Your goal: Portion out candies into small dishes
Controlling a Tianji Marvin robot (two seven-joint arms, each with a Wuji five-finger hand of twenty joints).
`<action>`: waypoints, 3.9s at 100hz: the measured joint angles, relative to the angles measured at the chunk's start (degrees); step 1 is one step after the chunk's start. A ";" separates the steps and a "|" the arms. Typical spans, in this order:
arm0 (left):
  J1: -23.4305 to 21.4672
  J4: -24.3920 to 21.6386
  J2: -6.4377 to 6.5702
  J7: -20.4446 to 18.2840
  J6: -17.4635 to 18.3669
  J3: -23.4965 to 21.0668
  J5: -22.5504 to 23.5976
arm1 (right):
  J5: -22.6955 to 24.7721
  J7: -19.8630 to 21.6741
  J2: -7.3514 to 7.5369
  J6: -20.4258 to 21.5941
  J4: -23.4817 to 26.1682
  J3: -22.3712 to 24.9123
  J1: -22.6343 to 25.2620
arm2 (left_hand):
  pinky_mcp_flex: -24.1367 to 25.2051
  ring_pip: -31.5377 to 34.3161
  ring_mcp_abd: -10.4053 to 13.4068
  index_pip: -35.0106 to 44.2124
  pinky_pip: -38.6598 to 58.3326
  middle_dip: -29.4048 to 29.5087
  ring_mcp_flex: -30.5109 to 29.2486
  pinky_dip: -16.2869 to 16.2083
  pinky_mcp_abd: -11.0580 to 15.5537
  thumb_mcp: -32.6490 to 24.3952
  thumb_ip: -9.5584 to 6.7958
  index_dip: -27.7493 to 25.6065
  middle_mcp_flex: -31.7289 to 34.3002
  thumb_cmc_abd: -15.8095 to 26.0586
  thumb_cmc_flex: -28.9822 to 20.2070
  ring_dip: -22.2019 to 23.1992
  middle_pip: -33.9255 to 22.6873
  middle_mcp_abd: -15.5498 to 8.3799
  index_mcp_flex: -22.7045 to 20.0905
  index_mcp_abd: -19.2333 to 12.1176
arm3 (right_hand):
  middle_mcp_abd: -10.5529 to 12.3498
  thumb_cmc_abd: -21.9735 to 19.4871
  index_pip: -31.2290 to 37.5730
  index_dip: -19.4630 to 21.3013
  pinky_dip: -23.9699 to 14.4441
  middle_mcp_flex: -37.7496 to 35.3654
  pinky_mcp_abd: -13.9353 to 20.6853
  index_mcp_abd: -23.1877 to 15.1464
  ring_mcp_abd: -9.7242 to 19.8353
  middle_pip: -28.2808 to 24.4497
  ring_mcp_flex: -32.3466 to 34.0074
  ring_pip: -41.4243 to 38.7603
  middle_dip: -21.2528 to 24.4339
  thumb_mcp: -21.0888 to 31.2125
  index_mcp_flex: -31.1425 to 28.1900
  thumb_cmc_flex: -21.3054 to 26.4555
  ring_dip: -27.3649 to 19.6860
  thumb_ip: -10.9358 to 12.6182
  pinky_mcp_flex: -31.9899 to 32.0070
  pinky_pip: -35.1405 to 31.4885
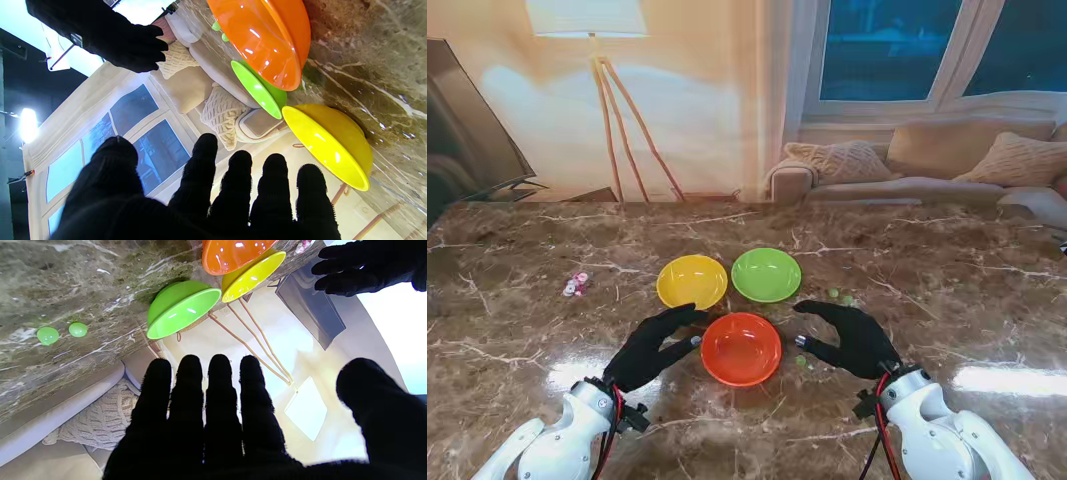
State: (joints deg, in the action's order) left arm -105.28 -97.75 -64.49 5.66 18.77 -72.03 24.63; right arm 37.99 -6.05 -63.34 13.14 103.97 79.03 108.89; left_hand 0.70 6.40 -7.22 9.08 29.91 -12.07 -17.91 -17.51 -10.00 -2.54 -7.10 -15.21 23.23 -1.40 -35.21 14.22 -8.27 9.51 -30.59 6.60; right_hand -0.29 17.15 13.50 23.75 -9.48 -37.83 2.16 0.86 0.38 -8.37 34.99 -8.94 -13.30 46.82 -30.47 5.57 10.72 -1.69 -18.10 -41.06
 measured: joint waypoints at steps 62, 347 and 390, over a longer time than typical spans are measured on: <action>0.83 0.22 0.12 -2.97 -0.88 -2.34 -1.24 | 0.93 0.50 0.03 -1.17 0.25 0.23 -0.25 | 0.00 0.00 0.00 0.00 0.01 0.00 0.00 0.01 0.00 0.00 0.00 0.00 0.00 0.00 0.00 0.00 0.00 0.00 0.00 0.63 | 0.00 0.00 0.01 0.00 0.00 -0.01 0.00 0.00 -0.01 -0.01 0.00 -0.02 -0.05 0.18 0.00 0.00 0.55 0.00 0.00 0.00; 48.55 50.07 4.83 -17.62 -23.77 13.24 10.33 | -0.95 2.22 0.24 -3.15 -2.54 0.31 -2.05 | -37.56 31.29 -2.82 45.10 39.80 -62.19 -30.63 -29.05 -3.32 -37.93 11.89 -34.04 14.51 -36.90 -22.15 51.79 -23.69 -3.61 -2.46 -9.04 | -0.01 0.00 0.70 0.56 -1.38 -1.46 -2.16 -0.60 -0.05 -0.19 1.27 -0.37 -0.74 1.29 -0.12 0.09 1.30 0.00 -0.71 -1.49; 42.52 43.17 3.96 -16.63 -24.58 7.15 12.53 | -1.01 1.95 0.20 -3.01 -2.74 0.46 -1.94 | -41.53 26.47 -4.78 45.59 39.80 -54.59 -36.21 -27.81 -6.10 -40.94 10.23 -33.50 28.68 -39.00 -22.29 52.13 -18.06 -5.03 -12.05 -10.56 | -0.01 0.01 0.88 0.67 -1.43 -1.53 -2.17 -0.64 -0.06 -0.19 1.27 -0.68 -0.81 1.81 -0.77 0.13 1.34 0.00 -0.72 -1.49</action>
State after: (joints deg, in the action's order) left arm -62.75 -54.58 -60.53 -10.97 -5.82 -64.88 37.15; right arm 36.99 -4.10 -63.14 10.13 101.23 79.49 106.95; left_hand -40.83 32.87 -12.00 54.67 69.71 -66.66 -54.12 -45.33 -16.10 -43.48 3.13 -48.71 51.92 -40.40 -57.49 66.35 -26.33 4.49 -42.64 -3.97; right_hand -0.30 17.16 14.38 24.42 -10.91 -39.36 -0.01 0.21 0.33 -8.57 36.26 -9.62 -14.12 48.63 -31.23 5.71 12.06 -1.69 -18.81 -42.54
